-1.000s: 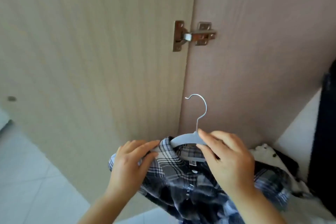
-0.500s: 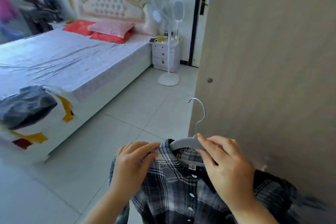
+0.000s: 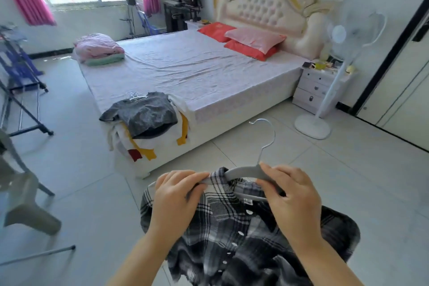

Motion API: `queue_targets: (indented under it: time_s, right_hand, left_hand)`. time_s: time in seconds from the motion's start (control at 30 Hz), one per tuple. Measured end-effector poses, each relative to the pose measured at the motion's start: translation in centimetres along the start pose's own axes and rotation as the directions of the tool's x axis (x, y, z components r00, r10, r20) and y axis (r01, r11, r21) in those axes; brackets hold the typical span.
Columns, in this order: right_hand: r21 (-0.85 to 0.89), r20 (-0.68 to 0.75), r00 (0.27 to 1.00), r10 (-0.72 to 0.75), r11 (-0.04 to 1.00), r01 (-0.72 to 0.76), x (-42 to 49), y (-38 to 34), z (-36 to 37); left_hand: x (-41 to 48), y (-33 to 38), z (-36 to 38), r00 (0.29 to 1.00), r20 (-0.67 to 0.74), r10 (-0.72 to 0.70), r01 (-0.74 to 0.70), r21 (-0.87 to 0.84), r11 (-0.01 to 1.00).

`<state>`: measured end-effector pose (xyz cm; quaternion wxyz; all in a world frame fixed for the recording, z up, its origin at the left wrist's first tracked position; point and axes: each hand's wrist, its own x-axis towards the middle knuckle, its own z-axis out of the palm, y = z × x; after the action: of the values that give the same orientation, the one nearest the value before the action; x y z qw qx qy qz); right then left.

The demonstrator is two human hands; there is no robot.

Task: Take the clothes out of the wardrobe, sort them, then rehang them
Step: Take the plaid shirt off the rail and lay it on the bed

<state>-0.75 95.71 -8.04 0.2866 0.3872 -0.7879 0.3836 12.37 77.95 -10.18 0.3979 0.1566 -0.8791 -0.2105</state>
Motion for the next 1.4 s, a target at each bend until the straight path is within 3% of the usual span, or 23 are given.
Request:
queue_targets:
  time_s: [0.33,0.67,0.83,1.07,1.4]
  right_hand:
    - [0.283,0.154,0.988,0.012,0.958,-0.056,12.2,1.1,18.4]
    - [0.481,0.288,0.953,-0.093,0.875,-0.060,26.9,1.5,34.5]
    - [0.507,0.327,0.934,-0.146,0.861,-0.042,32.2,0.1,43.3]
    - [0.451,0.403,0.909,-0.102,0.887,-0.101,39.0,-2.6,57.3]
    - [0.423,0.490,0.867,-0.089,0.894,-0.147,47.9,-6.1,73.2]
  left_hand:
    - [9.6,-12.5,2.7,0.960,-0.160,-0.230,0.254,0.154,0.955]
    - [22.9,-22.9,4.6,0.862,-0.317,-0.396,0.469,0.201,0.860]
    - [28.0,-30.5,5.1,0.832,-0.354,-0.426,0.510,0.187,0.840]
    - [35.5,-44.7,5.5,0.827,-0.349,-0.440,0.515,0.158,0.843]
    - [45.7,-59.0,4.6,0.803,-0.336,-0.492,0.568,0.183,0.802]
